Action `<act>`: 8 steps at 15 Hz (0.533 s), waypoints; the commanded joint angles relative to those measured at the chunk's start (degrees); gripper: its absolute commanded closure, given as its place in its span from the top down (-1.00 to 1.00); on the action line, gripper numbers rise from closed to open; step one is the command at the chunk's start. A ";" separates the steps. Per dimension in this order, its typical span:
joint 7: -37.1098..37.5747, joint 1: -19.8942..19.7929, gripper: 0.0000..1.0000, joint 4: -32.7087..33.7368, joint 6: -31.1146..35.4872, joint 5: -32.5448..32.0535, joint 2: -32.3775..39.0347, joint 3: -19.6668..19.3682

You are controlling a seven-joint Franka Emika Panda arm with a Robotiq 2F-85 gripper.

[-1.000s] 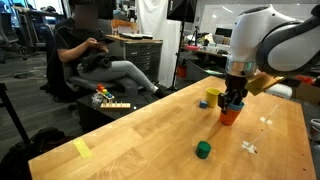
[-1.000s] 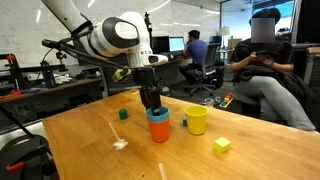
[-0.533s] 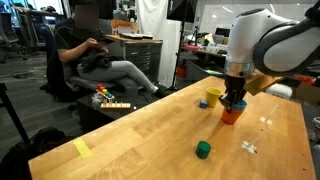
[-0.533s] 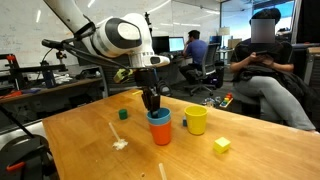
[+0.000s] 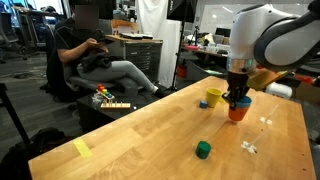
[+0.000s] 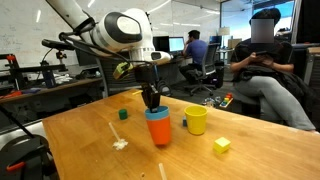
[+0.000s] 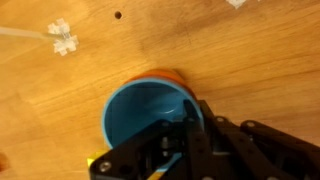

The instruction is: Stack the cups from back to front

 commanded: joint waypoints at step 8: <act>-9.25 -2.82 -0.96 5.39 -7.45 13.99 -14.19 0.82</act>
